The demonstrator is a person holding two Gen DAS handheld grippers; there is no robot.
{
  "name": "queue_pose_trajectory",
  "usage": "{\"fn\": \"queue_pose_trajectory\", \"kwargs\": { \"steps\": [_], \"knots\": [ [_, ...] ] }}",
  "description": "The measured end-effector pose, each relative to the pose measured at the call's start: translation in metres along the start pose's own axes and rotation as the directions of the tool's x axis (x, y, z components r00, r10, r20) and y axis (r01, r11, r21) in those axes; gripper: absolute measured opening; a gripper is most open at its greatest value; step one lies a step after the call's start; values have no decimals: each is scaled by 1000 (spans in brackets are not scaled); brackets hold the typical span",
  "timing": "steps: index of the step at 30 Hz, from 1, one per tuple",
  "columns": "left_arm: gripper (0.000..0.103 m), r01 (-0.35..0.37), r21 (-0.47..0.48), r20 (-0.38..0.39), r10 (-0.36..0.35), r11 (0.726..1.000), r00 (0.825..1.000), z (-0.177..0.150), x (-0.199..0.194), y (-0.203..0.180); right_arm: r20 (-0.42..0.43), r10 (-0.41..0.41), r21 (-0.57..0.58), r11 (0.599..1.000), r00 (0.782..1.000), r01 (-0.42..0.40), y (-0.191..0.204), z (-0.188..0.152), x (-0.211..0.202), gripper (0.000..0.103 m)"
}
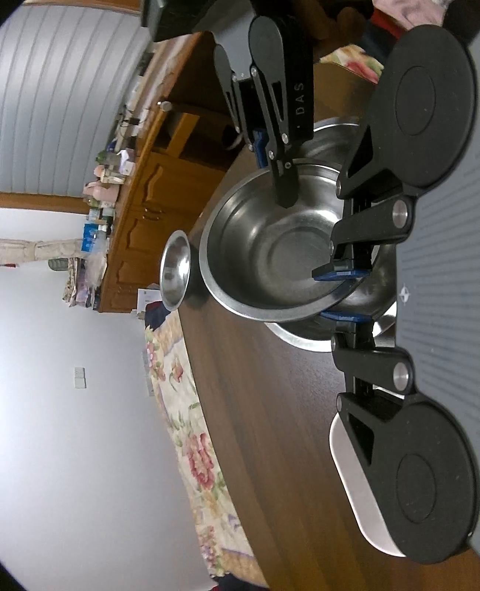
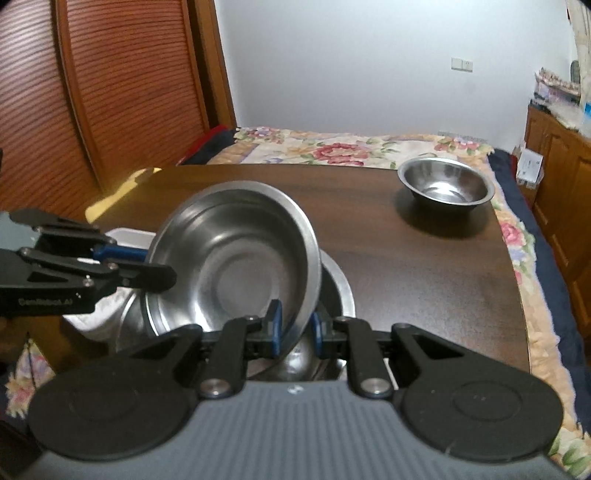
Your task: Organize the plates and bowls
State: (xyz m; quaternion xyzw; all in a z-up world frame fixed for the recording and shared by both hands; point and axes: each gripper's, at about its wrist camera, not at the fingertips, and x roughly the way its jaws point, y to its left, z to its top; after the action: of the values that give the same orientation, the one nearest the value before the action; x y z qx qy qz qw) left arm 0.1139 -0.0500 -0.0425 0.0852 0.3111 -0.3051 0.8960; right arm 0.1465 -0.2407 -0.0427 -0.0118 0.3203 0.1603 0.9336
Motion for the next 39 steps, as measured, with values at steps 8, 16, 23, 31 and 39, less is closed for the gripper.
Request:
{"fn": "queue_pose_trajectory", "kwargs": {
  "steps": [8,16,23,31,39],
  "knots": [
    [18,-57,84,1,57,995,998,-9,7,-7,14,-38,-72,997,999,39,6,-6,-1,18],
    [17,-74,109,-5,75,991,997,-15,12,-8,33,-93,-192,977,995,98,17,-8,1,16],
    [17,-88,91,10,87,992,996,-15,15,-9,22,-91,-215,972,996,94,20,-6,3,16],
    [17,-86,56,24,84,995,996,-19,13,-6,31,-92,-206,974,995,96,21,-8,5,16],
    [44,-50,26,53,48,998,997,-19,9,-9,61,-72,-159,984,996,81,18,-10,4,16]
  ]
}}
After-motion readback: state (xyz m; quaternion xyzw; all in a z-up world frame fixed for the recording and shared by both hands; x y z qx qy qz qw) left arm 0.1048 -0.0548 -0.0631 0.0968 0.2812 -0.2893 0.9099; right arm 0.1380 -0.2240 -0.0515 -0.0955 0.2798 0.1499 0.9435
